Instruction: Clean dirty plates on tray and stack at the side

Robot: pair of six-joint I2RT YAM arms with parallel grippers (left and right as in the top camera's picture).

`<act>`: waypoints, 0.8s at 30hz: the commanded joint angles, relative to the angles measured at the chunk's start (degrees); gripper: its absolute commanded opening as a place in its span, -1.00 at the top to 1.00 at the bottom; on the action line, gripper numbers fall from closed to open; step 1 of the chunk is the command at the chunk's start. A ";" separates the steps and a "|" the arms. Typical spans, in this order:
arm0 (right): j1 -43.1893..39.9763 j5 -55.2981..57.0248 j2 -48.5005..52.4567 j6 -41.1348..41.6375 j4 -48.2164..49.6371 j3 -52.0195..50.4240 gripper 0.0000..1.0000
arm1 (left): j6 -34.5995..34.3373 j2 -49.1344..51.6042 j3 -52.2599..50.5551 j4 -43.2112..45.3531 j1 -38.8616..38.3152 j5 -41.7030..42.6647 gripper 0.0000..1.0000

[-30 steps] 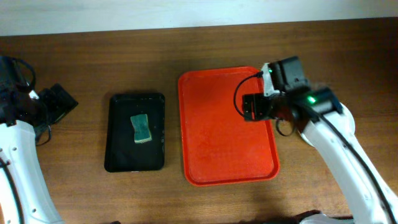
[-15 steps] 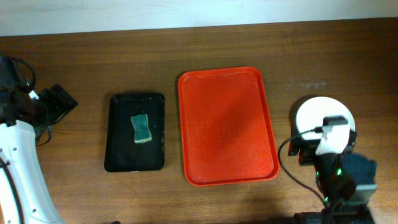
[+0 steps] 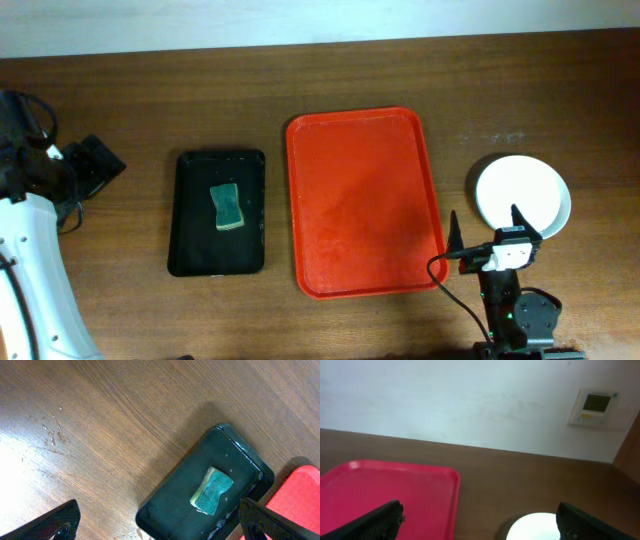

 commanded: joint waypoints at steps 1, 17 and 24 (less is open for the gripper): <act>-0.46 0.11 -0.59 -0.37 -0.96 -0.31 -0.96 | -0.11 -0.59 0.11 0.09 0.28 0.02 -0.99; -0.46 0.11 -0.33 -0.37 -4.85 -0.31 -0.96 | -0.11 -0.59 0.11 0.09 0.28 0.02 -0.99; -0.46 0.11 -0.33 -0.37 -4.85 -0.31 -0.96 | -0.09 -4.68 -2.27 1.64 -0.90 -2.67 -0.99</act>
